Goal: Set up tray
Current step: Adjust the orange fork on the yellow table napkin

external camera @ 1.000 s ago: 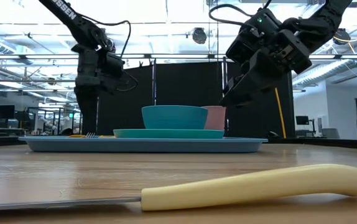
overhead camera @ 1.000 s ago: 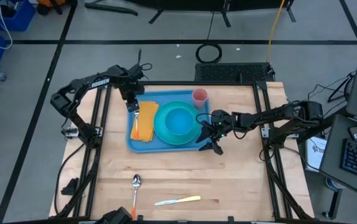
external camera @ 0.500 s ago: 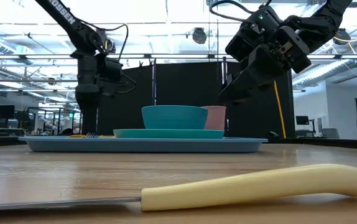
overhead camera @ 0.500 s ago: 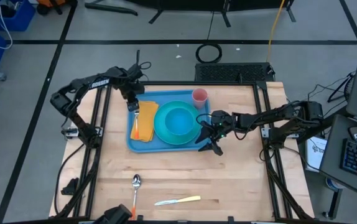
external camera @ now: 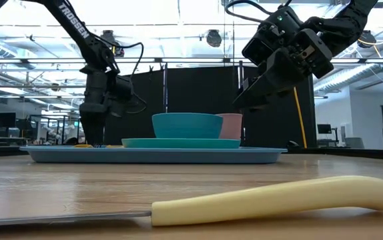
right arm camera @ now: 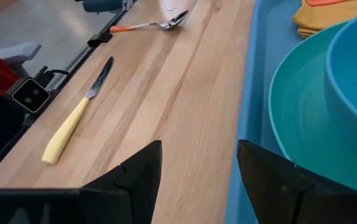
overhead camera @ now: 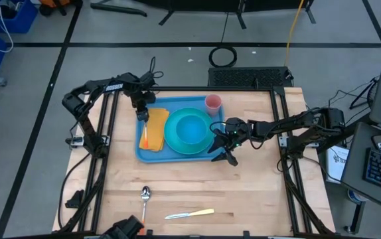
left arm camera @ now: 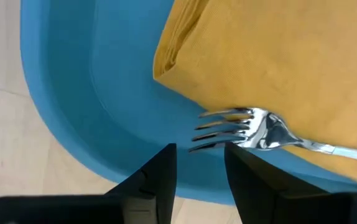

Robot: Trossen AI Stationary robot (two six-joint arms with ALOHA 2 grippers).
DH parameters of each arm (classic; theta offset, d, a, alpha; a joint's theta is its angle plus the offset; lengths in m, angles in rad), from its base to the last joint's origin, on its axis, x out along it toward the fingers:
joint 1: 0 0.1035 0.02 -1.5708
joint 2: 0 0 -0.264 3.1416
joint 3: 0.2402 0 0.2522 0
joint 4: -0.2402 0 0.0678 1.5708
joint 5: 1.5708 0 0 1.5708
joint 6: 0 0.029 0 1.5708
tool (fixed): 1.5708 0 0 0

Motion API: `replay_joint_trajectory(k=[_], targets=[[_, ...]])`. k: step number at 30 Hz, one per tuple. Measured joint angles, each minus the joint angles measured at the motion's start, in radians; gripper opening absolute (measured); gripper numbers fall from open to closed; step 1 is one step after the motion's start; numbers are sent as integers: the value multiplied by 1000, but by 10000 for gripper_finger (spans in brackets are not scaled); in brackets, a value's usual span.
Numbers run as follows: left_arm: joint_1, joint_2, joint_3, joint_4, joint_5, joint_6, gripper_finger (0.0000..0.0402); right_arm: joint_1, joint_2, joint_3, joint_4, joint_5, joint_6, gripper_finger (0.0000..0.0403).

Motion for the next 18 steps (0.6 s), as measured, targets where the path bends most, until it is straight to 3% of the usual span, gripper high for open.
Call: replay_joint_trajectory(k=[18], targets=[[-25,-12,16,29,-39,84,136,0,0,0,2,0,-7,199]])
